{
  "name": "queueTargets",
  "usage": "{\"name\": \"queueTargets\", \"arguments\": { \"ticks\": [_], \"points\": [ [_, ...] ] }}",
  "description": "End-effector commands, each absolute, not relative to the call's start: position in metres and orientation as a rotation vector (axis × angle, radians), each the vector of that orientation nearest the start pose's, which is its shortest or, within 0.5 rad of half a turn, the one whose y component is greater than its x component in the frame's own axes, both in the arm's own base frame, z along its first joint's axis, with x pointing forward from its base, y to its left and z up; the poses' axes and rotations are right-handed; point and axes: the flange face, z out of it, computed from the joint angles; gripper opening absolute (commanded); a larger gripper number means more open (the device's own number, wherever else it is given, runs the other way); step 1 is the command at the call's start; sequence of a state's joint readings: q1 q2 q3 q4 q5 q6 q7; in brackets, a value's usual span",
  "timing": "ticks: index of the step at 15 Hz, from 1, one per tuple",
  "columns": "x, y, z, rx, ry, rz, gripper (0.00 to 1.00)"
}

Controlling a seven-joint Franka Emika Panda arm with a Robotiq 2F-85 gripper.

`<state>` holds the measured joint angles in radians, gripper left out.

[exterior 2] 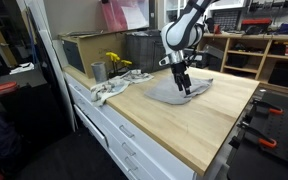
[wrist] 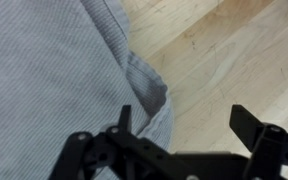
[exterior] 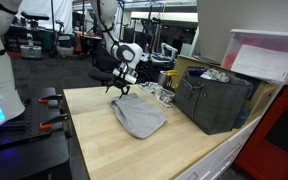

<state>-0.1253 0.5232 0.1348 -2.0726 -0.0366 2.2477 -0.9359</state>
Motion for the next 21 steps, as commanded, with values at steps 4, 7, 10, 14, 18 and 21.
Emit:
{"name": "queueTargets", "arguments": {
  "ticks": [4,7,10,14,18,21],
  "points": [
    [0.534,0.005,0.18,-2.576,-1.331,0.397,1.0],
    [0.521,0.009,0.157,-2.549,-1.285,0.439,1.0],
    [0.511,0.012,0.135,-2.533,-1.253,0.478,1.0],
    [0.512,0.011,0.122,-2.535,-1.244,0.492,1.0],
    [0.512,0.014,0.113,-2.534,-1.243,0.497,1.0],
    [0.516,0.011,0.111,-2.559,-1.254,0.472,1.0]
  ]
}}
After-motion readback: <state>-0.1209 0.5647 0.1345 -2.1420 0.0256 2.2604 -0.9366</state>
